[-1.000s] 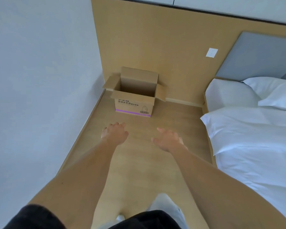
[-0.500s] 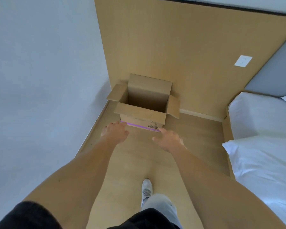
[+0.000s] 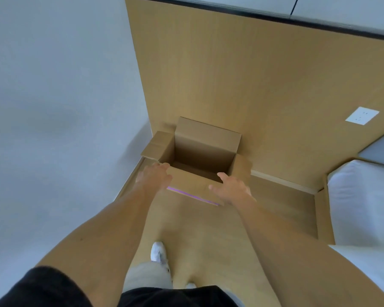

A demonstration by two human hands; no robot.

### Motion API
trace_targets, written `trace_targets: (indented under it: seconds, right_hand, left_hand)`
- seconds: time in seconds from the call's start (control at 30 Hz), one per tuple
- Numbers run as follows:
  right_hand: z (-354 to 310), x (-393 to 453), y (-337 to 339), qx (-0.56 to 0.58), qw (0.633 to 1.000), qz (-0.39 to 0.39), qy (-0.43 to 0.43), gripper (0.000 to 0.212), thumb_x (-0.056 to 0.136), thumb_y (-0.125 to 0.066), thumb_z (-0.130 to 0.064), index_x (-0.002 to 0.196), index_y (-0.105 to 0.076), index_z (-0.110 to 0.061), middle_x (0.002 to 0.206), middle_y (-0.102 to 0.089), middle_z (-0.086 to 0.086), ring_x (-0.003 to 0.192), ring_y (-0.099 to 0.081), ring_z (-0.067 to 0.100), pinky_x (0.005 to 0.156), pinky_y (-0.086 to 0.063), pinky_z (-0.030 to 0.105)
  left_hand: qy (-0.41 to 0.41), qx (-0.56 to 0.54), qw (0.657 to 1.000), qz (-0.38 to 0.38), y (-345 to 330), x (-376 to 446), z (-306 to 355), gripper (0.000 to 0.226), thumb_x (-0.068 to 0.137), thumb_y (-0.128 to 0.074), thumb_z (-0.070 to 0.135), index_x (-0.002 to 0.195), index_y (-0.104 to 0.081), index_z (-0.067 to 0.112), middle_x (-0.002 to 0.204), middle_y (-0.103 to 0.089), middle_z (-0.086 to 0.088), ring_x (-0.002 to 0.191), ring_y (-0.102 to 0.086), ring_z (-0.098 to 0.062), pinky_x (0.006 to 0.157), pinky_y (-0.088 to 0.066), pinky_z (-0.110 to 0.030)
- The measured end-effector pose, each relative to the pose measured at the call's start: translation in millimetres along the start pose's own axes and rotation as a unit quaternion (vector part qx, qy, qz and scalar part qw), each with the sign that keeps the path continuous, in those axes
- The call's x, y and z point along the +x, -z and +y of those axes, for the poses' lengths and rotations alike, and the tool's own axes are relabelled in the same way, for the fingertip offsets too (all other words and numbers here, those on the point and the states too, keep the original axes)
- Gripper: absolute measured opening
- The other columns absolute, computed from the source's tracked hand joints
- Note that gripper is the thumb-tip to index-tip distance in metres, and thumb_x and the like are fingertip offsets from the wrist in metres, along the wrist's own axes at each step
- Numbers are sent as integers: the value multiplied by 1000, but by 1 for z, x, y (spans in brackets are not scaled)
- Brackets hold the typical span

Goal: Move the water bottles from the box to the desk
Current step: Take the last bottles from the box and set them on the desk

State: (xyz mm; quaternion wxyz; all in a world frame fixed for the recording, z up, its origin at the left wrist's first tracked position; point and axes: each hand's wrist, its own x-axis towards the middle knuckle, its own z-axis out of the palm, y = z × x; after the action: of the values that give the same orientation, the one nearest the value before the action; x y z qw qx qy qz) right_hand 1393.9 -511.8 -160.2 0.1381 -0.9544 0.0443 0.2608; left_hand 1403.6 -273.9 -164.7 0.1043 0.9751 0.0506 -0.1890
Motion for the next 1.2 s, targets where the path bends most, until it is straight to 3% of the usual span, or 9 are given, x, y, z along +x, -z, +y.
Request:
trace_targets:
  seconds: [0.1, 0.23, 0.43, 0.6, 0.63, 0.7, 0.77, 0.93, 1.2]
  right_hand:
    - [0, 38, 12, -2, 1000, 2, -5, 67, 96, -44, -58, 155, -27, -32, 147, -46, 7, 134, -43, 32, 107, -39, 45]
    - [-5, 103, 29, -7, 1000, 1, -28, 66, 97, -43, -59, 155, -27, -32, 146, -48, 6, 134, -44, 33, 107, -40, 45]
    - [-33, 216, 55, 11, 997, -25, -68, 67, 97, -43, -59, 156, -25, -32, 147, -46, 7, 133, -44, 32, 104, -43, 46]
    - [-60, 299, 57, 38, 993, -58, -94, 68, 97, -43, -60, 156, -26, -31, 148, -44, 8, 134, -44, 33, 107, -42, 48]
    - [-62, 313, 54, 42, 992, -66, -98, 68, 97, -43, -60, 156, -26, -31, 147, -46, 8, 133, -45, 33, 107, -42, 48]
    - [-64, 340, 46, 54, 990, -78, -108, 68, 96, -44, -60, 155, -28, -31, 145, -47, 8, 132, -46, 33, 108, -41, 47]
    - [-62, 365, 32, 62, 987, -91, -119, 67, 96, -44, -60, 155, -29, -31, 145, -48, 8, 131, -47, 33, 107, -42, 47]
    - [-46, 415, -13, 72, 983, -105, -134, 63, 98, -46, -56, 154, -30, -32, 144, -48, 6, 129, -50, 30, 105, -43, 44]
    - [-11, 504, -115, 76, 977, -157, -121, 62, 99, -47, -53, 154, -29, -34, 149, -44, 4, 131, -49, 28, 106, -43, 43]
  left_hand:
    - [-10, 14, 1000, -8, 9, 48, 4, 41, 103, -40, 26, 143, -46, 20, 140, -50, -8, 123, -51, -31, 94, -42, -39]
    - [-21, -44, 999, -23, 15, 132, 9, 50, 104, -39, 37, 153, -33, 30, 144, -49, -5, 128, -49, -29, 98, -43, -41]
    - [-52, -49, 996, -55, 33, 271, 2, 51, 105, -40, 40, 155, -33, 28, 146, -48, -9, 127, -51, -31, 101, -45, -43]
    - [-59, -5, 993, -100, 40, 357, -20, 47, 107, -39, 31, 152, -36, 18, 141, -49, -14, 94, -57, -20, 83, -45, -34]
    - [-54, 5, 992, -111, 36, 371, -23, 47, 107, -39, 30, 152, -36, 17, 140, -49, -15, 98, -57, -22, 85, -45, -36]
    - [-47, 9, 991, -127, 23, 398, -27, 49, 106, -40, 32, 153, -35, 18, 142, -48, -15, 120, -54, -31, 94, -45, -39]
    - [-35, -4, 988, -152, 2, 421, -29, 50, 106, -42, 36, 154, -35, 22, 145, -48, -13, 128, -50, -34, 99, -43, -42]
    - [-9, -30, 980, -196, -61, 467, -30, 51, 104, -46, 36, 153, -38, 23, 146, -49, -13, 132, -48, -35, 107, -42, -45]
    - [32, 10, 974, -223, -182, 541, -45, 49, 103, -46, 33, 151, -42, 23, 141, -50, -13, 126, -52, -34, 103, -42, -38]
